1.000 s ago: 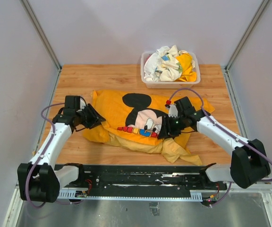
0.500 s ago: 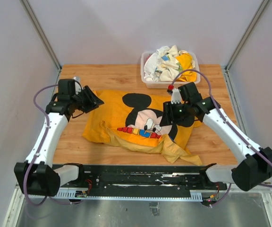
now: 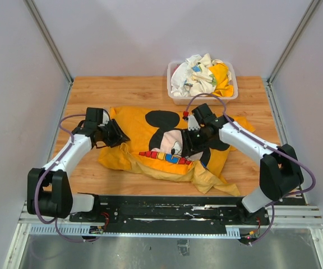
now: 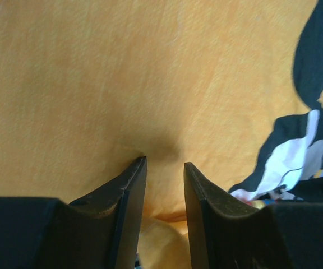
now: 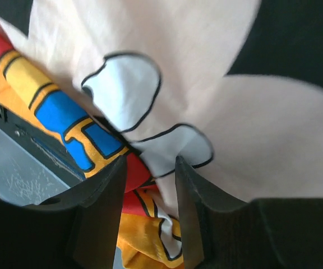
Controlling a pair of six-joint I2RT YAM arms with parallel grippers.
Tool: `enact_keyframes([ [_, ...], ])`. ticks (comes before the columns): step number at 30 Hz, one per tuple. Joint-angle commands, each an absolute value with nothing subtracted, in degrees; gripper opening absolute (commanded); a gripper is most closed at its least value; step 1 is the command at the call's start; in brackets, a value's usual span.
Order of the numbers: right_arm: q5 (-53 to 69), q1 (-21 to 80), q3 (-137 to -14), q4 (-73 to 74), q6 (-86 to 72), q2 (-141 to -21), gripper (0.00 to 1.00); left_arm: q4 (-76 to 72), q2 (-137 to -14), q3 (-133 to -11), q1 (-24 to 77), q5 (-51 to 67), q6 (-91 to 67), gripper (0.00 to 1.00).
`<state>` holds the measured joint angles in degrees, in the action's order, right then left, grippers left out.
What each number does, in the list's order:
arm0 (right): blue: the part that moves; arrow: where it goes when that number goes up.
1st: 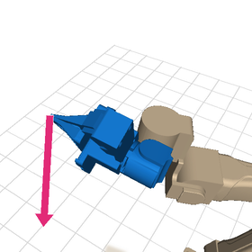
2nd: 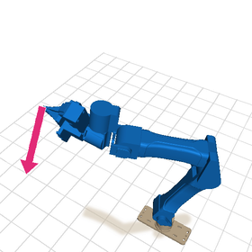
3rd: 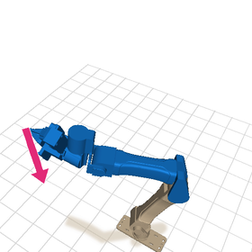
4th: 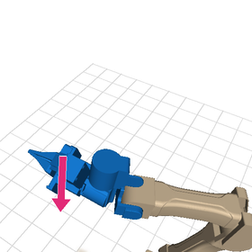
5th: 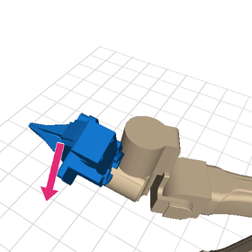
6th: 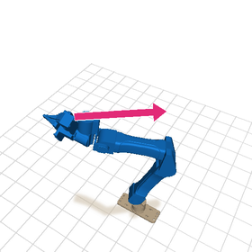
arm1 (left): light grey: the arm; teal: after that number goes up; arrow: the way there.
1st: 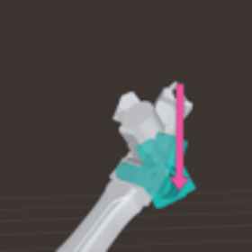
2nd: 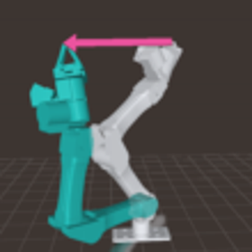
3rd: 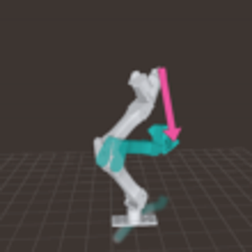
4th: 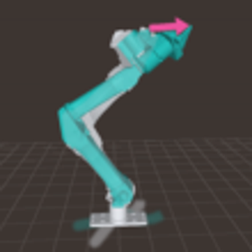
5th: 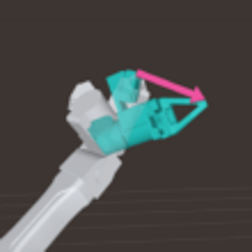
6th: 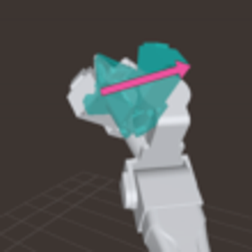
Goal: Put the pillow into the pillowcase
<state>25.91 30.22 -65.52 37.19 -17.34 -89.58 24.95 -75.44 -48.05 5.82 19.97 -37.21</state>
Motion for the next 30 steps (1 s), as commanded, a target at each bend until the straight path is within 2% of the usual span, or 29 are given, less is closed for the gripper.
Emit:
enact_keyframes([
  [1, 26.27, 35.23, -60.43, 36.94, -18.93, -86.96, 0.41, 31.09, -71.15, -44.31, 6.15, 16.16, -31.12, 0.38],
  [10, 26.45, 43.81, -53.86, 37.58, -20.84, -88.24, 0.39, 42.51, -67.11, -45.74, 11.07, 6.91, -28.76, 0.37],
  [17, 20.74, 45.89, -55.48, 44.14, -21.12, -81.8, 0.39, 49.35, -62.61, -53.86, 11.16, 1.85, -28.73, 0.36],
  [22, 12.4, 42.51, -60.09, 45.47, -22.81, -78.24, 0.45, 42.95, -64.82, -55.82, 11.16, 7.04, -33.12, 0.38],
  [26, 12.34, 37.53, -61.31, 43.57, -23.93, -82.33, 0.45, 32.43, -67.91, -49.91, 11.83, 15.1, -38.5, 0.36],
  [30, 13.76, 36.44, -60.12, 41.27, -24.69, -87.47, 0.42, 24.46, -71.75, -46.82, 14.7, 17.81, -41.48, 0.35],
])
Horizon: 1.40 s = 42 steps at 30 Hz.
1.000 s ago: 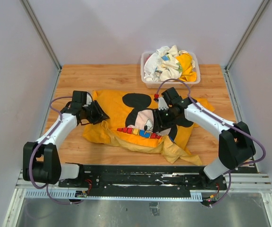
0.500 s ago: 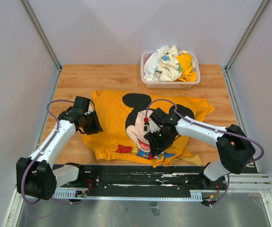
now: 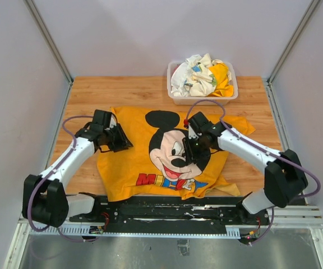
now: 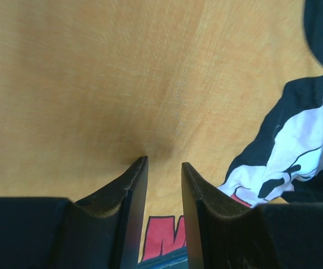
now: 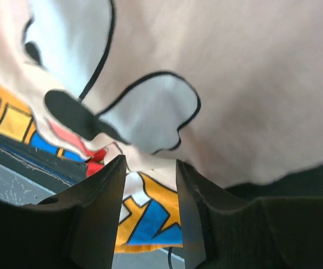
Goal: Put the pillow into the pillowcase
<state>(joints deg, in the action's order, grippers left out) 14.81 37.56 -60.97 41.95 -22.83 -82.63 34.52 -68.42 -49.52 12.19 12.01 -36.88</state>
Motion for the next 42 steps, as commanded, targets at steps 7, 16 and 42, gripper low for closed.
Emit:
enact_keyframes([
  [7, 12.31, 31.24, -61.25, 37.65, -27.25, -96.0, 0.42, 16.2, -81.38, -47.15, 18.47, 17.28, -46.62, 0.34],
  [16, 11.27, 28.64, -75.6, 38.81, -24.26, -110.23, 0.39, 14.25, -89.92, -45.86, 16.93, 13.04, -49.78, 0.33],
  [42, 12.22, 26.63, -78.67, 42.37, -20.62, -99.86, 0.47, 30.81, -79.65, -60.37, 11.64, 4.35, -42.06, 0.35],
])
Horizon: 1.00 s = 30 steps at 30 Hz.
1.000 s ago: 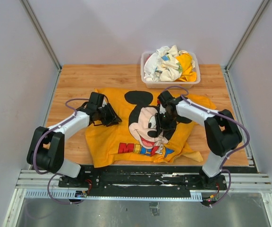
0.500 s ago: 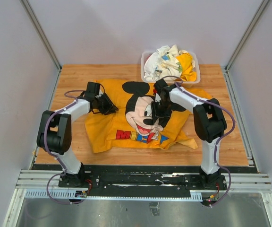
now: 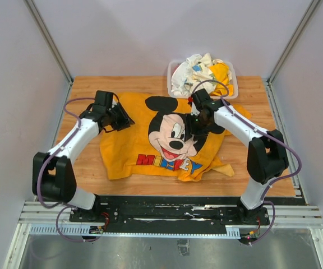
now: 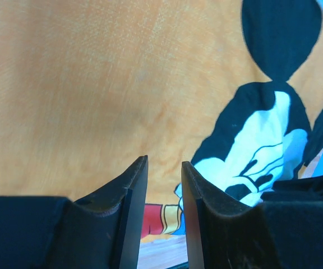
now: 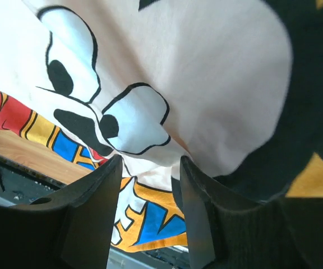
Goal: Put the pillow into the pillowcase
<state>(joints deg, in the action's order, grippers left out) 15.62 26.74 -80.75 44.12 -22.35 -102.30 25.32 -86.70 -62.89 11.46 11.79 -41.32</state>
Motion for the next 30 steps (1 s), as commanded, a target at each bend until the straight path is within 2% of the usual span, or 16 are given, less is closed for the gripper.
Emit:
enact_keyframes([
  [1, 12.1, 26.96, -78.22, 42.13, -20.57, -99.57, 0.47, 31.79, -77.46, -58.75, 11.68, 2.72, -43.11, 0.35],
  [7, 14.39, 27.5, -74.54, 39.29, -20.87, -98.89, 0.47, 36.89, -68.23, -49.24, 10.63, -6.67, -48.9, 0.4],
  [13, 15.54, 27.6, -72.99, 37.4, -19.86, -97.79, 0.47, 39.65, -65.04, -44.87, 5.17, -9.74, -50.35, 0.43],
  [17, 16.24, 27.6, -71.2, 35.75, -19.65, -96.97, 0.47, 43.36, -65.99, -45.73, 3.32, -14.04, -48.87, 0.56],
  [24, 18.28, 27.6, -70.07, 33.17, -20.24, -96.38, 0.48, 41.52, -69.65, -41.84, 0.58, -11.58, -46.32, 0.62],
  [30, 18.19, 27.6, -69.64, 32.81, -20.28, -96.15, 0.48, 34.81, -71.55, -38.46, 0.48, -5.51, -46.81, 0.6],
])
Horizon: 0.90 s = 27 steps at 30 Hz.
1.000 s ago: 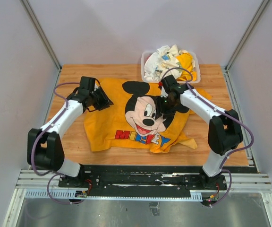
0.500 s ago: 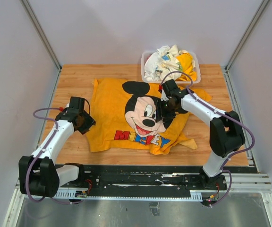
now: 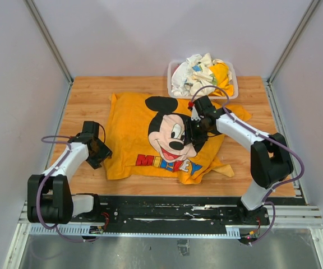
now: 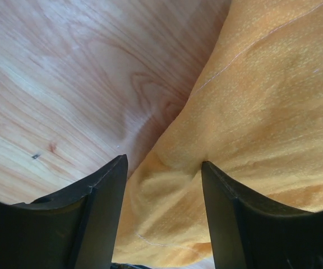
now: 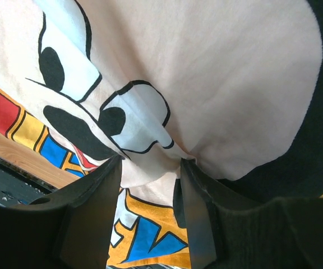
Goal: Put the pillow into the pillowcase
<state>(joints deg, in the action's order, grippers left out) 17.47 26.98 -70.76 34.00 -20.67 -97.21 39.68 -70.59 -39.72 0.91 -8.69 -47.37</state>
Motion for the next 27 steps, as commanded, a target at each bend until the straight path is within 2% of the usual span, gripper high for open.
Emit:
enact_keyframes([
  [1, 18.19, 27.6, -69.49, 32.72, -20.42, -96.15, 0.48, 34.13, -71.81, -38.34, 0.47, -5.07, -46.79, 0.58],
  [3, 18.24, 27.6, -69.21, 32.36, -20.6, -96.43, 0.48, 33.36, -72.19, -38.47, 0.5, -4.63, -46.64, 0.5],
  [7, 18.07, 27.6, -68.96, 32.3, -20.82, -97.07, 0.48, 34.41, -71.59, -40.46, 0.48, -5.89, -45.95, 0.08],
  [8, 17.96, 27.6, -68.98, 32.27, -20.83, -97.16, 0.48, 35.43, -71.16, -41.43, 0.5, -6.98, -45.76, 0.01],
  [17, 18.09, 27.6, -68.51, 31.67, -21.38, -98.34, 0.48, 46.49, -67.18, -58.06, 0.52, -16.51, -41.52, 0.0],
  [21, 18.15, 27.6, -68.41, 31.64, -21.36, -98.63, 0.48, 50.08, -66.8, -65.56, 0.53, -17.1, -39.3, 0.0],
  [22, 18.27, 27.6, -68.45, 31.64, -21.37, -98.73, 0.48, 50.22, -66.67, -66.19, 0.53, -16.05, -38.61, 0.04],
  [23, 18.28, 27.55, -68.41, 31.63, -21.36, -98.7, 0.48, 50.43, -66.63, -66.4, 0.53, -14.89, -38.21, 0.14],
  [25, 18.29, 27.6, -68.45, 31.68, -21.36, -98.85, 0.48, 51.16, -66.63, -65.96, 0.53, -13.15, -38.23, 0.25],
  [27, 18.12, 27.6, -68.47, 31.85, -21.41, -98.96, 0.48, 51.18, -66.32, -65.08, 0.53, -12.19, -38.03, 0.32],
])
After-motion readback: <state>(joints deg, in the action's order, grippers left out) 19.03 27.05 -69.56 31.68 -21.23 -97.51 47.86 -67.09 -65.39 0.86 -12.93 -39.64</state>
